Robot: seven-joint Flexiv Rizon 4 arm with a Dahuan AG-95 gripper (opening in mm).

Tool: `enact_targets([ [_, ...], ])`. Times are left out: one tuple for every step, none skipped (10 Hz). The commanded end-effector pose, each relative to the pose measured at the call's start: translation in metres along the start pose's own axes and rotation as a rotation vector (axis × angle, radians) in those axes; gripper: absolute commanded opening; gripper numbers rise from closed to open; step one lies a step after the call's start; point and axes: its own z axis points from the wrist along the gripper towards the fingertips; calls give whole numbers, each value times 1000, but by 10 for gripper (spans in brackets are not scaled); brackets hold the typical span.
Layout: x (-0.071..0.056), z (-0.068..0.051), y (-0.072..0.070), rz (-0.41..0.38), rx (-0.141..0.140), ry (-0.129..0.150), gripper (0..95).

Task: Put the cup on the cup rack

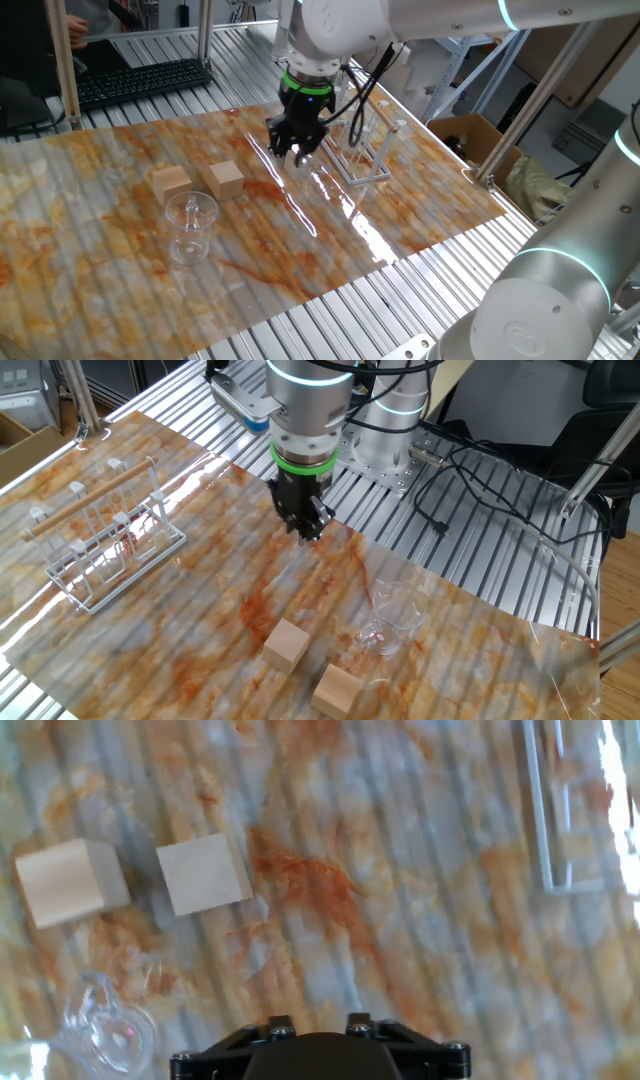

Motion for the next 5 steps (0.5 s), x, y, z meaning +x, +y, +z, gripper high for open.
enact_targets([
  [13, -1, 20, 80, -9, 15, 0],
  [17, -2, 25, 85, -12, 17, 0],
  [21, -2, 32, 72, -11, 20, 0],
  [25, -1, 36, 53, -8, 20, 0],
  [31, -1, 44, 47, -8, 26, 0],
])
